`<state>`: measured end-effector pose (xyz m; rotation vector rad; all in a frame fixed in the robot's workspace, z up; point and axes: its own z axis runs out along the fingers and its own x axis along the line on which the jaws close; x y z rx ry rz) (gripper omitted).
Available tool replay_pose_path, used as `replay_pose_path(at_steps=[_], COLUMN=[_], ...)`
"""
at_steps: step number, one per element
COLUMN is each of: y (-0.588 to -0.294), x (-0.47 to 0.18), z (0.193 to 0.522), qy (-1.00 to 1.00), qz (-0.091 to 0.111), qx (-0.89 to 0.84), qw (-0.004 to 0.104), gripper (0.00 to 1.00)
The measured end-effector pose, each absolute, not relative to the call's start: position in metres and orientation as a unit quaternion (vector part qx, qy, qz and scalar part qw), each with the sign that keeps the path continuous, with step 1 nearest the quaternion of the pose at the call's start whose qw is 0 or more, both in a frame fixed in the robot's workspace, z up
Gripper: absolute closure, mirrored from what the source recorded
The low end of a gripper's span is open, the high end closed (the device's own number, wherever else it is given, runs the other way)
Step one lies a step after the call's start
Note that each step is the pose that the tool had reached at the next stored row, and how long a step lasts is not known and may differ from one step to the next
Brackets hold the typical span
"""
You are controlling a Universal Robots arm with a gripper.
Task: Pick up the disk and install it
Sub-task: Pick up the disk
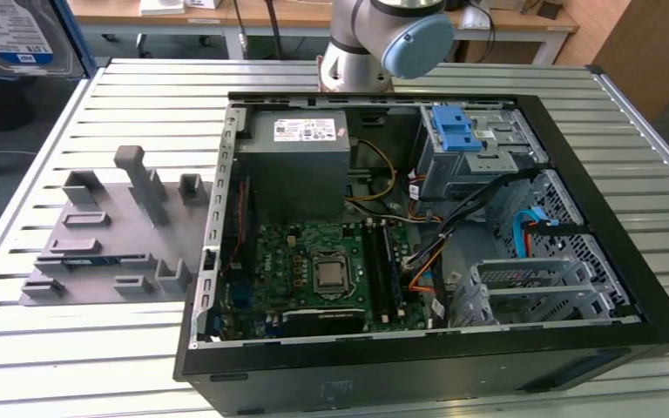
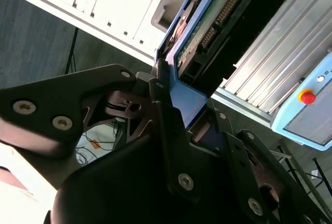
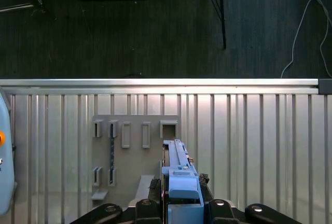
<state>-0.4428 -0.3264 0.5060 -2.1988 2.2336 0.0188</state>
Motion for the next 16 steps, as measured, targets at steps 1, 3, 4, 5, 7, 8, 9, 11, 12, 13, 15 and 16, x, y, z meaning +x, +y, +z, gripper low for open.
replay_pose_path(at_steps=[1, 3, 4, 5, 7, 8, 9, 11, 12, 13, 15, 16], y=[-0.326, -0.326, -0.326, -0.326, -0.326, -0.326, -0.326, -0.326, -0.326, -0.326, -0.326, -0.326], x=[-0.443, -0.443, -0.443, -0.442, -0.440, -0.439, -0.437, -0.435, -0.434, -0.434, -0.432, -0.431], z=[0.506, 0.506, 0.506, 0.506, 0.506, 0.506, 0.506, 0.506, 0.506, 0.506, 0.506, 0.506], qy=[0.713, 0.713, 0.713, 0.713, 0.713, 0.713, 0.713, 0.713, 0.713, 0.713, 0.713, 0.713], qz=[0.006, 0.006, 0.006, 0.006, 0.006, 0.006, 0.006, 0.006, 0.006, 0.006, 0.006, 0.006], qx=[-0.702, -0.702, -0.702, -0.701, -0.702, -0.702, -0.702, -0.702, -0.702, -0.702, -0.702, -0.702], qw=[0.004, 0.004, 0.004, 0.004, 0.004, 0.004, 0.004, 0.004, 0.004, 0.004, 0.004, 0.004], gripper=[0.64, 0.64, 0.64, 0.64, 0.64, 0.64, 0.64, 0.64, 0.64, 0.64, 0.64, 0.64])
